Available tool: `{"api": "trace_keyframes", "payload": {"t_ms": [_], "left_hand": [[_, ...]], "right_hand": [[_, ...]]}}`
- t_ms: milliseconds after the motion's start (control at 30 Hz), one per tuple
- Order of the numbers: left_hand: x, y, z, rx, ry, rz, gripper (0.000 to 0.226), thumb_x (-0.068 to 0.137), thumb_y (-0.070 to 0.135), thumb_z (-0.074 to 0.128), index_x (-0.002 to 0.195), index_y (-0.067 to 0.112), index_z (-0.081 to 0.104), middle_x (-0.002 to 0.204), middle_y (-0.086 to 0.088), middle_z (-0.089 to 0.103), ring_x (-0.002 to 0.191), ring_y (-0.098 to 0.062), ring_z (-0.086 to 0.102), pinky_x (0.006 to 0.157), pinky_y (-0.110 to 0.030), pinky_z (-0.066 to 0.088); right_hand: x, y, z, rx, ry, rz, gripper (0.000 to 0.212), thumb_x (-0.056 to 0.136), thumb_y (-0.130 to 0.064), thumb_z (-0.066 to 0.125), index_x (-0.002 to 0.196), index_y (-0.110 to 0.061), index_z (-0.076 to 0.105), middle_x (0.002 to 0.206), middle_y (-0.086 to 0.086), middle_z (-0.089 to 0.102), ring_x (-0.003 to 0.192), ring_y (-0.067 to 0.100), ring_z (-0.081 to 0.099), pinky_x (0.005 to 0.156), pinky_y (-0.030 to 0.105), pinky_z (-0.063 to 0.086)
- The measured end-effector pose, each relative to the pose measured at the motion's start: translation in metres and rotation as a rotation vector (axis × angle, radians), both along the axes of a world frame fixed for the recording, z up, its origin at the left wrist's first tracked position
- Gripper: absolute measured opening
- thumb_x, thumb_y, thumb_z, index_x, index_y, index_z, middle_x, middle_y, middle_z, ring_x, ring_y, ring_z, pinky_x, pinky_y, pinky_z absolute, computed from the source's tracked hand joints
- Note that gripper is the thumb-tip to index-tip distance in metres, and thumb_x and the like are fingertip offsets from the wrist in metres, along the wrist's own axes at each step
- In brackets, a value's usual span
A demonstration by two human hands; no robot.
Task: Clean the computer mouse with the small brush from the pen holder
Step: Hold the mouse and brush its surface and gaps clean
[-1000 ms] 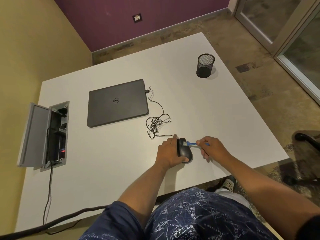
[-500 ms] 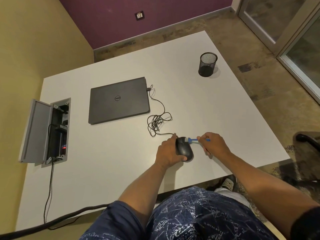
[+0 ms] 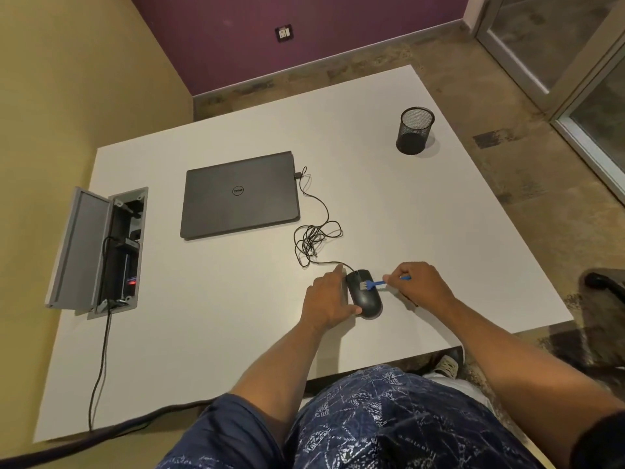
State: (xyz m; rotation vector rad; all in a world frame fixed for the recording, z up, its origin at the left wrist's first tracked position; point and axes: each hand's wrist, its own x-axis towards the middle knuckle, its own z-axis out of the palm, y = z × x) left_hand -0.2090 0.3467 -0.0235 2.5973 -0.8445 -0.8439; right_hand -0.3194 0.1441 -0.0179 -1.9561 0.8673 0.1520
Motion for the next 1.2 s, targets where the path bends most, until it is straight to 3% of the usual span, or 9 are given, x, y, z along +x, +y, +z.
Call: {"api": "trace_keyframes", "payload": {"t_ms": [167, 300, 400, 500, 667, 767, 867, 1000, 1200], "left_hand": [[0.001, 0.006, 0.002, -0.006, -0.030, 0.036, 0.093, 0.083, 0.042, 0.078, 0.157, 0.018, 0.028, 0.145, -0.010, 0.052, 0.132, -0.035, 0.048, 0.106, -0.045, 0.043], [0.001, 0.008, 0.005, 0.001, -0.068, 0.008, 0.074, 0.088, 0.042, 0.069, 0.151, 0.017, 0.039, 0.141, -0.010, 0.054, 0.128, -0.034, 0.050, 0.103, -0.044, 0.043], [0.000, 0.008, 0.009, -0.051, -0.144, -0.070, 0.046, 0.090, 0.038, 0.063, 0.130, 0.017, 0.057, 0.120, -0.007, 0.062, 0.109, -0.032, 0.059, 0.090, -0.040, 0.047], [-0.001, 0.004, 0.015, -0.064, -0.179, -0.198, 0.030, 0.089, 0.037, 0.061, 0.115, 0.021, 0.063, 0.104, -0.004, 0.061, 0.090, -0.031, 0.064, 0.076, -0.039, 0.049], [-0.005, -0.002, 0.016, -0.019, -0.226, -0.515, 0.040, 0.090, 0.037, 0.060, 0.129, 0.028, 0.064, 0.111, -0.006, 0.064, 0.086, -0.031, 0.066, 0.070, -0.037, 0.049], [-0.009, -0.003, 0.015, 0.010, -0.250, -0.590, 0.045, 0.095, 0.039, 0.057, 0.139, 0.028, 0.059, 0.111, -0.008, 0.062, 0.088, -0.032, 0.066, 0.071, -0.037, 0.047], [-0.008, -0.003, 0.016, 0.048, -0.271, -0.643, 0.048, 0.097, 0.040, 0.054, 0.143, 0.028, 0.055, 0.113, -0.011, 0.062, 0.092, -0.033, 0.065, 0.073, -0.037, 0.047], [-0.006, -0.004, 0.019, 0.084, -0.283, -0.643, 0.047, 0.100, 0.044, 0.048, 0.146, 0.034, 0.052, 0.116, -0.010, 0.059, 0.092, -0.030, 0.065, 0.075, -0.038, 0.048], [-0.004, -0.007, 0.020, 0.057, -0.162, -0.485, 0.037, 0.097, 0.048, 0.054, 0.132, 0.041, 0.066, 0.116, -0.008, 0.057, 0.091, -0.033, 0.064, 0.078, -0.037, 0.049]], "right_hand": [[-0.005, -0.013, -0.001, -0.025, -0.068, -0.224, 0.028, 0.090, -0.034, 0.074, 0.074, -0.011, 0.071, 0.062, 0.004, 0.065, 0.054, 0.018, 0.057, 0.039, 0.010, 0.039], [0.012, -0.002, 0.007, -0.002, -0.062, -0.004, 0.026, 0.089, -0.036, 0.075, 0.076, -0.014, 0.073, 0.065, 0.003, 0.067, 0.056, 0.013, 0.056, 0.055, 0.023, 0.044], [0.027, 0.002, 0.007, -0.097, -0.046, 0.023, 0.027, 0.090, -0.034, 0.074, 0.074, -0.013, 0.070, 0.064, 0.000, 0.064, 0.059, 0.015, 0.056, 0.055, 0.024, 0.042], [0.039, 0.001, 0.007, -0.159, -0.033, 0.008, 0.024, 0.090, -0.035, 0.073, 0.074, -0.017, 0.069, 0.069, -0.004, 0.064, 0.065, 0.015, 0.058, 0.057, 0.025, 0.040], [0.050, -0.002, 0.006, -0.166, -0.003, 0.157, 0.027, 0.087, -0.036, 0.075, 0.076, -0.012, 0.072, 0.068, -0.003, 0.066, 0.063, 0.015, 0.058, 0.059, 0.028, 0.045], [0.055, -0.004, 0.004, -0.173, -0.016, 0.136, 0.027, 0.087, -0.035, 0.076, 0.077, -0.011, 0.072, 0.069, -0.002, 0.065, 0.065, 0.014, 0.056, 0.058, 0.027, 0.043], [0.059, -0.003, 0.005, -0.136, 0.019, 0.252, 0.024, 0.083, -0.036, 0.079, 0.076, -0.014, 0.073, 0.076, -0.003, 0.067, 0.069, 0.008, 0.057, 0.058, 0.024, 0.042], [0.063, -0.006, 0.006, -0.229, 0.022, 0.134, 0.025, 0.088, -0.032, 0.074, 0.078, -0.010, 0.071, 0.075, 0.003, 0.067, 0.071, 0.021, 0.061, 0.061, 0.032, 0.046], [0.049, -0.013, 0.007, -0.090, 0.012, 0.124, 0.023, 0.086, -0.030, 0.078, 0.077, -0.009, 0.074, 0.059, -0.002, 0.061, 0.053, 0.015, 0.054, 0.052, 0.023, 0.041]]}}
